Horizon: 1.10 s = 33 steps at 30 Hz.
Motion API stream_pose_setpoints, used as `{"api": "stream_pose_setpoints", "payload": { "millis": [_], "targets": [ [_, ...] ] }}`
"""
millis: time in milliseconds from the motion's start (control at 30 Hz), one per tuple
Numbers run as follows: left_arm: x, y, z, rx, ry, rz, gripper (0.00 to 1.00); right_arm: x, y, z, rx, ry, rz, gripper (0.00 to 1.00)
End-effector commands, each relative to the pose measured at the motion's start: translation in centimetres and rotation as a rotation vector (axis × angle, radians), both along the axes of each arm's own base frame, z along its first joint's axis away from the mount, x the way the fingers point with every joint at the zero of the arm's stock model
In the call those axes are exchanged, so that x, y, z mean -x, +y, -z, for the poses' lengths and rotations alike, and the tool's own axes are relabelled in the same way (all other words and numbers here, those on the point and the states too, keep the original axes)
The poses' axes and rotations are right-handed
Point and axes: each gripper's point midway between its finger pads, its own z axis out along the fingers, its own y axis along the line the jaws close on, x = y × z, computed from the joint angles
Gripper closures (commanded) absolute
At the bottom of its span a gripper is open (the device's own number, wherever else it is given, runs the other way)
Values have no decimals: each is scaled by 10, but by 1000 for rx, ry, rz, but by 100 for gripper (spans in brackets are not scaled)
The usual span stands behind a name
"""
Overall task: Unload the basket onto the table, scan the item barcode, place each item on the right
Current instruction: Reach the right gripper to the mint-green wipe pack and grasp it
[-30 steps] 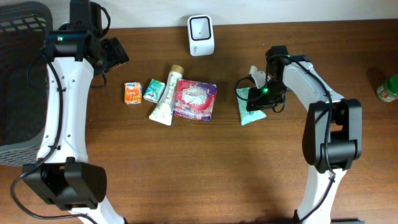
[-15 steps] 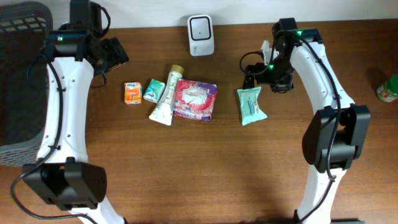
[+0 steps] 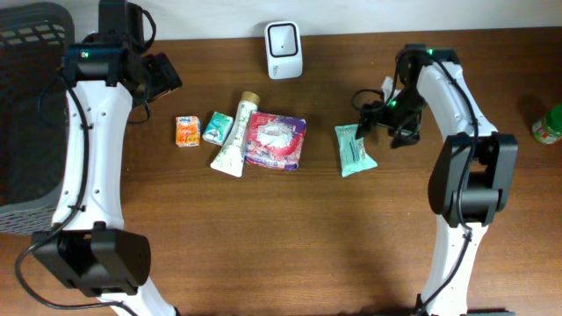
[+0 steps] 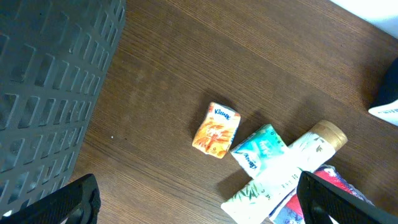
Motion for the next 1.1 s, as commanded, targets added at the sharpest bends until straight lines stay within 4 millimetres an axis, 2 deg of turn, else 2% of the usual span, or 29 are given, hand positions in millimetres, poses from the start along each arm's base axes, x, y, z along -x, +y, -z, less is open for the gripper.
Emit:
{"api": "stream_pose_setpoints", "payload": {
  "millis": [0, 67, 100, 133, 200, 267, 300, 333, 400, 533, 733, 800, 900, 1000, 1067],
  "targets": [
    [0, 1, 1, -2, 2, -11, 1, -13, -16, -82, 345, -177, 43, 11],
    [1, 1, 0, -2, 1, -11, 1, -8, 8, -92, 433, -205, 14, 14],
    [1, 1, 0, -3, 1, -11, 1, -6, 17, -90, 484, -214, -6, 15],
    [1, 1, 0, -3, 1, -11, 1, -4, 25, -85, 580, -230, -7, 21],
    [1, 1, 0, -2, 1, -11, 1, 3, 39, -73, 784, -276, -23, 22],
    [0, 1, 1, -2, 2, -11, 1, 9, 52, -60, 866, -300, -46, 22],
    [1, 1, 1, -2, 1, -11, 1, 14, 64, -36, 902, -325, -96, 23],
    [1, 1, 0, -2, 1, -11, 1, 14, 66, -29, 899, -330, -100, 23],
    [1, 1, 1, -2, 1, -11, 1, 14, 66, -15, 895, -339, -99, 23],
    [0, 1, 1, -2, 2, -11, 1, 7, 73, 13, 863, -367, -226, 23],
    [0, 1, 1, -2, 2, -11, 1, 9, 74, 29, 838, -368, -242, 28],
    [1, 1, 0, -2, 1, -11, 1, 10, 80, 45, 783, -357, -302, 27],
    [1, 1, 0, -3, 1, -11, 1, 12, 61, 57, 793, -324, -277, 28],
    [1, 1, 0, -2, 1, -11, 1, 9, 32, 62, 772, -269, -211, 28],
    [1, 1, 1, -2, 1, -11, 1, 11, 27, 69, 682, -223, -204, 34]
  ]
}}
